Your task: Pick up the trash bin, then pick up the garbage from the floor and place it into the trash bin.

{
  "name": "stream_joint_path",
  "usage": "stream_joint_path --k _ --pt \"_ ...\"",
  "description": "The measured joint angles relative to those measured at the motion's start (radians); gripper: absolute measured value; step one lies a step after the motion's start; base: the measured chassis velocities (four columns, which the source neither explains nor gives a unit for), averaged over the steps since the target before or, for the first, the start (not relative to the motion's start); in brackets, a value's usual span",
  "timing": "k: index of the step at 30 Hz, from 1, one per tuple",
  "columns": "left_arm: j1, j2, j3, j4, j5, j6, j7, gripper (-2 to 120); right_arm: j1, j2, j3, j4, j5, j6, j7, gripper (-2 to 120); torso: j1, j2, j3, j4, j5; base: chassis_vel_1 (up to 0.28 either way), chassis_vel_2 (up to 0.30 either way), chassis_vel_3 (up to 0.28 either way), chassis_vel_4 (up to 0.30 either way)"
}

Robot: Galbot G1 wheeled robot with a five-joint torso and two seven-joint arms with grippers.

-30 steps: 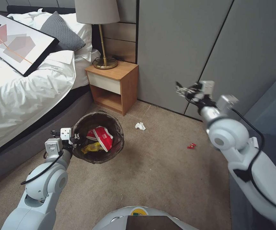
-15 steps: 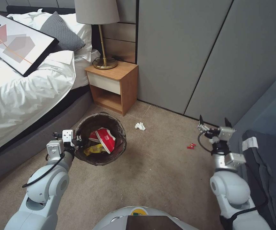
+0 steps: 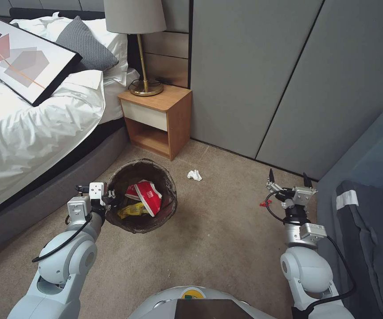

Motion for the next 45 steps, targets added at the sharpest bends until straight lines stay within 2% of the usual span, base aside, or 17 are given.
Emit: stream_joint_path --k 45 --pt "-0.015 0.015 0.01 0.02 0.055 0.0 0.045 0 0.007 0.002 0.051 -0.027 0.003 0.026 0.006 100 0.0 0.0 0.0 -0.0001 0.0001 -0.013 -0.012 -0.013 -0.014"
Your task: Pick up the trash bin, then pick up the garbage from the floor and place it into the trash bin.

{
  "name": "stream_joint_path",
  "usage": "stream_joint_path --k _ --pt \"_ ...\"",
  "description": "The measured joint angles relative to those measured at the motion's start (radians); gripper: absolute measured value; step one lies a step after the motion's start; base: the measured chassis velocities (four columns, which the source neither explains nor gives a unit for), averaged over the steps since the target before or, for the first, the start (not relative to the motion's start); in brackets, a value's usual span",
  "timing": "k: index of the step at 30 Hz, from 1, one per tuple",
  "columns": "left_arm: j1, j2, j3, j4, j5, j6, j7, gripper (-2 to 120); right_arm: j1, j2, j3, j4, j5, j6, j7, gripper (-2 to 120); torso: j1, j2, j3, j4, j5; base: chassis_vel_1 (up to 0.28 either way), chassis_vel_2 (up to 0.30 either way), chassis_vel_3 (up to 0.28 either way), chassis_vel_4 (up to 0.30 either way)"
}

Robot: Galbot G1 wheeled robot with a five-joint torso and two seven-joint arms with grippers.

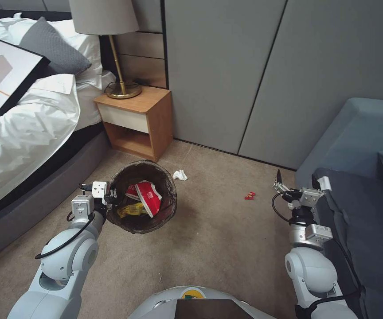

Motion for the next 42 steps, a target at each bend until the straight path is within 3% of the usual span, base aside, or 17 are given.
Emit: stream_joint_path --k 21,31,42 --pt "-0.004 0.0 0.001 0.006 0.003 0.0 -0.002 0 0.002 0.003 0.003 -0.019 0.001 0.007 -0.001 100 0.0 0.0 0.0 -0.0002 0.0001 -0.081 -0.075 -0.071 -0.075" --pt "-0.008 -0.001 0.003 0.008 -0.068 0.0 -0.045 0 0.0 0.008 -0.001 -0.019 0.0 0.005 0.013 100 0.0 0.0 0.0 0.0004 0.0 -0.023 -0.018 -0.016 -0.021" --pt "0.006 0.0 0.0 -0.007 -0.059 0.0 -0.03 0 -0.01 0.019 -0.034 -0.008 0.001 0.001 0.014 100 0.0 0.0 0.0 0.0 0.0 0.0 0.0 0.0 0.0"
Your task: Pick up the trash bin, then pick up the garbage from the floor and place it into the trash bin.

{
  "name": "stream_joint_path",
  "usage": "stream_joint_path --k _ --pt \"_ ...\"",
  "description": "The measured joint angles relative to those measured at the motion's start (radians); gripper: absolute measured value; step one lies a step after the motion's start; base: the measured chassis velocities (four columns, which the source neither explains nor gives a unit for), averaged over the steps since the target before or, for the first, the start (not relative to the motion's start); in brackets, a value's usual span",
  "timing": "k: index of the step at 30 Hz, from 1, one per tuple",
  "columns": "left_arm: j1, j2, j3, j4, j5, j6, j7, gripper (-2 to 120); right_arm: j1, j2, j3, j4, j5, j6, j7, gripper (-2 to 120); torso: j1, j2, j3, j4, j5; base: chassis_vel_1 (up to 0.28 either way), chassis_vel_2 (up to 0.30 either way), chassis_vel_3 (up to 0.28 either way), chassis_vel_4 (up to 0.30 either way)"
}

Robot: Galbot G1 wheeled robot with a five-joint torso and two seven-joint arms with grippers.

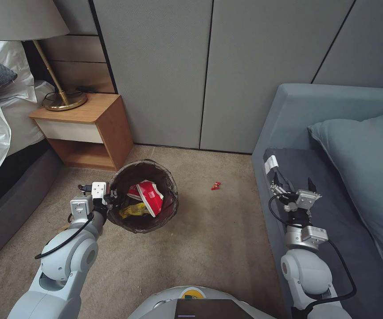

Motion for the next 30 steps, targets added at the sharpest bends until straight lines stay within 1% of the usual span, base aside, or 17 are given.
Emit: stream_joint_path --k 14,17,30 --pt "0.012 0.0 -0.003 -0.006 0.018 -0.001 0.013 0 0.04 -0.011 -0.02 -0.008 0.02 -0.016 0.001 100 0.0 0.0 0.0 0.0 0.0001 -0.01 0.009 0.012 -0.01" --pt "0.012 -0.002 -0.003 -0.005 0.021 -0.002 0.014 0 0.04 -0.012 -0.02 -0.008 0.022 -0.017 0.001 100 0.0 0.0 0.0 0.0001 0.0 -0.152 0.122 0.118 -0.106" --pt "0.012 -0.005 -0.002 0.0 0.027 -0.005 0.018 0 0.041 -0.012 -0.016 -0.015 0.024 -0.017 0.001 100 0.0 0.0 0.0 0.0 0.0 -0.186 0.178 0.178 -0.181"
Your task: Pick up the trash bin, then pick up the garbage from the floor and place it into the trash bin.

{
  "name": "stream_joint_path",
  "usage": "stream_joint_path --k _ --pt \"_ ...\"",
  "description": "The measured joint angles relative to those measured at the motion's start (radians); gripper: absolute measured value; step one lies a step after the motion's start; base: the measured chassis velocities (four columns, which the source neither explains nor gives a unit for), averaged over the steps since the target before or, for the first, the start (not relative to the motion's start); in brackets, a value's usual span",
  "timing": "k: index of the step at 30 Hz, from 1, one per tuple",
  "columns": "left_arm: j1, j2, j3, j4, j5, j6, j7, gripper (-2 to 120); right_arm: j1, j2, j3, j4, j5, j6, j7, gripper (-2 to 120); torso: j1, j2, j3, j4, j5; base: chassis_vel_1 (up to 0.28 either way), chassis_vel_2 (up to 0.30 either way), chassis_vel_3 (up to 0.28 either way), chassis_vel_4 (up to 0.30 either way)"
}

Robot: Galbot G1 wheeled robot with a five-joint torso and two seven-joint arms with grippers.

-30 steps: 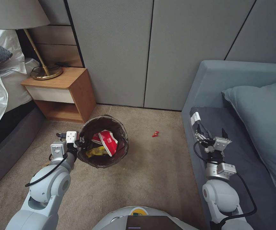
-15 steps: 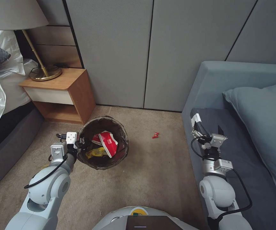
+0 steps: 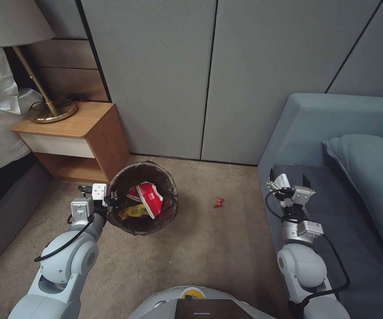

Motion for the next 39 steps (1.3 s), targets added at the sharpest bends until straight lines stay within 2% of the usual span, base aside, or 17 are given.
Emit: stream_joint_path --k 16,24,25,26,28,30,32,33,36,37,39 --pt "-0.004 0.001 -0.004 0.009 0.004 0.0 0.005 0 0.002 0.001 0.0 -0.011 -0.004 0.01 -0.001 100 0.0 0.0 0.0 0.0001 0.0 -0.151 0.144 0.143 -0.15" --pt "-0.005 0.0 -0.003 0.016 0.008 -0.004 0.007 0 -0.002 -0.014 -0.033 0.006 -0.008 0.001 0.032 100 0.0 0.0 0.0 -0.0001 0.0001 -0.051 0.047 0.054 -0.053" --pt "-0.005 0.0 -0.003 0.017 0.009 -0.004 0.007 0 -0.003 -0.025 -0.044 0.016 0.004 -0.033 0.043 100 0.0 0.0 0.0 -0.0001 0.0 0.0 0.0 0.0 0.0" --pt "-0.006 0.0 -0.002 0.019 0.01 -0.005 0.007 0 0.003 -0.051 -0.078 0.034 0.044 -0.118 0.072 100 0.0 0.0 0.0 -0.0003 -0.0001 0.0 0.0 0.0 0.0" --pt "-0.006 0.0 -0.002 0.019 0.01 -0.005 0.007 0 0.007 -0.06 -0.09 0.037 0.061 -0.147 0.082 100 0.0 0.0 0.0 -0.0002 0.0 0.0 0.0 0.0 0.0" --pt "-0.007 -0.002 0.0 0.022 0.011 -0.005 0.006 0 0.057 -0.119 -0.164 0.031 0.191 -0.299 0.153 100 0.0 0.0 0.0 0.0 0.0 0.0 0.0 0.0 0.0" --pt "-0.007 -0.002 0.0 0.023 0.012 -0.005 0.006 0 0.096 -0.151 -0.208 0.009 0.287 -0.371 0.193 100 0.0 0.0 0.0 0.0001 0.0 0.0 0.0 0.0 0.0" --pt "-0.007 -0.002 0.0 0.023 0.012 -0.005 0.006 0 0.096 -0.151 -0.208 0.009 0.287 -0.371 0.193 100 0.0 0.0 0.0 0.0001 0.0 0.0 0.0 0.0 0.0" --pt "-0.001 -0.001 -0.005 0.021 0.015 -0.005 0.006 0 0.194 -0.215 -0.302 -0.063 0.456 -0.52 0.267 100 0.0 0.0 0.0 0.0001 0.0001 0.0 0.0 0.0 0.0" --pt "-0.001 -0.001 -0.005 0.021 0.015 -0.005 0.006 0 0.194 -0.215 -0.302 -0.063 0.456 -0.52 0.267 100 0.0 0.0 0.0 0.0001 0.0001 0.0 0.0 0.0 0.0" --pt "0.002 -0.001 -0.009 0.018 0.017 -0.005 0.006 0 0.259 -0.239 -0.356 -0.118 0.563 -0.576 0.305 100 0.0 0.0 0.0 0.0003 0.0 0.0 0.0 0.0 0.0"
